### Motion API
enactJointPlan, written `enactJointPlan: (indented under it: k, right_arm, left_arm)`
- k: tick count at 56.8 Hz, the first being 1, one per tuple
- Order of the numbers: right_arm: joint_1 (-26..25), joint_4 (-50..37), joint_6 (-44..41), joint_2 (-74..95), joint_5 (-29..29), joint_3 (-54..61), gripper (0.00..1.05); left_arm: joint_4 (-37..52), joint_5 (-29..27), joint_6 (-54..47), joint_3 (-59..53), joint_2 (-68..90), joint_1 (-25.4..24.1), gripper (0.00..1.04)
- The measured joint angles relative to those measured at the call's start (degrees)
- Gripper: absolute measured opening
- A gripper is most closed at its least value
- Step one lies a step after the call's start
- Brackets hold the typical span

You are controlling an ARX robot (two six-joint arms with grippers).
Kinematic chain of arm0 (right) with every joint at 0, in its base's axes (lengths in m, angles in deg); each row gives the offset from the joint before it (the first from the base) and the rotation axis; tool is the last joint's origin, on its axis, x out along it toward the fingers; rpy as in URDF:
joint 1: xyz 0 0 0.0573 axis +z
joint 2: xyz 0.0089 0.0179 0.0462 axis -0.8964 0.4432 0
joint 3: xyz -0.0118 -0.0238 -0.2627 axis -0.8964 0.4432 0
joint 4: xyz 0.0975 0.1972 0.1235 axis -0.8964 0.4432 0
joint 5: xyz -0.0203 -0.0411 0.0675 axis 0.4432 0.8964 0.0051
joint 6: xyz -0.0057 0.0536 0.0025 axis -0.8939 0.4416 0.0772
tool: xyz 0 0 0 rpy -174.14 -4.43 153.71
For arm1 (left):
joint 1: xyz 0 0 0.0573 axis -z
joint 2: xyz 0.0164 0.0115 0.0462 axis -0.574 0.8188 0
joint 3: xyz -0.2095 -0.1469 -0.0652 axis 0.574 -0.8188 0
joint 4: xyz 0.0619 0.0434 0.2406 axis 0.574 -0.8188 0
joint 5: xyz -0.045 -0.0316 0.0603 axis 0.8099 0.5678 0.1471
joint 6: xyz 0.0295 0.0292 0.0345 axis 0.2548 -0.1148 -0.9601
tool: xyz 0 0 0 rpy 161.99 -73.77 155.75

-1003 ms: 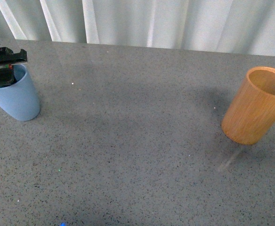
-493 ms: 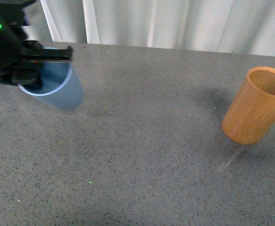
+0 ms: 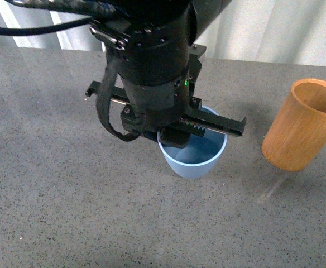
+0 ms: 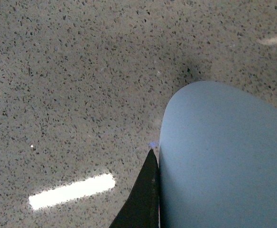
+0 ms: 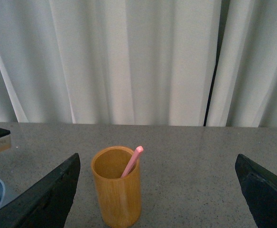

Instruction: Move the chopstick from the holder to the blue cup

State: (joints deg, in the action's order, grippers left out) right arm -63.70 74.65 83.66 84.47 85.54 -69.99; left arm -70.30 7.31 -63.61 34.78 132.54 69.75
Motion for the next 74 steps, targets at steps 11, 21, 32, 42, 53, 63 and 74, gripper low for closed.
enactJointPlan:
  k: [11,21,32,42,53,63,74]
  right_arm:
    - [0.0,0.0,0.0,0.0,0.0,0.0,0.95]
    - [0.0,0.0,0.0,0.0,0.0,0.0,0.95]
    - [0.0,0.0,0.0,0.0,0.0,0.0,0.95]
    - [0.0,0.0,0.0,0.0,0.0,0.0,0.95]
    - [0.0,0.0,0.0,0.0,0.0,0.0,0.95]
    - [0.0,0.0,0.0,0.0,0.0,0.0,0.95]
    - [0.0,0.0,0.0,0.0,0.0,0.0,0.95]
  left_arm:
    - [-0.5,-1.9,2.1,3.9,4.1,-0.5,0.03]
    - [-0.6,-2.4,3.3,5.4,5.8,-1.3,0.03]
    - [-0.4,-2.3,4.1,5.4,5.8,-1.7,0.17]
    - [0.8,-0.9,4.2,5.1,5.2,-2.4,0.42]
    - [3.1,0.6,4.0,2.3,0.1,-4.6,0.80]
    - [5.6,2.4,3.5,-1.6,-5.0,-7.3,0.97]
    - [15.8,7.0,3.6,-9.9,-14.9,-10.6,0.98]
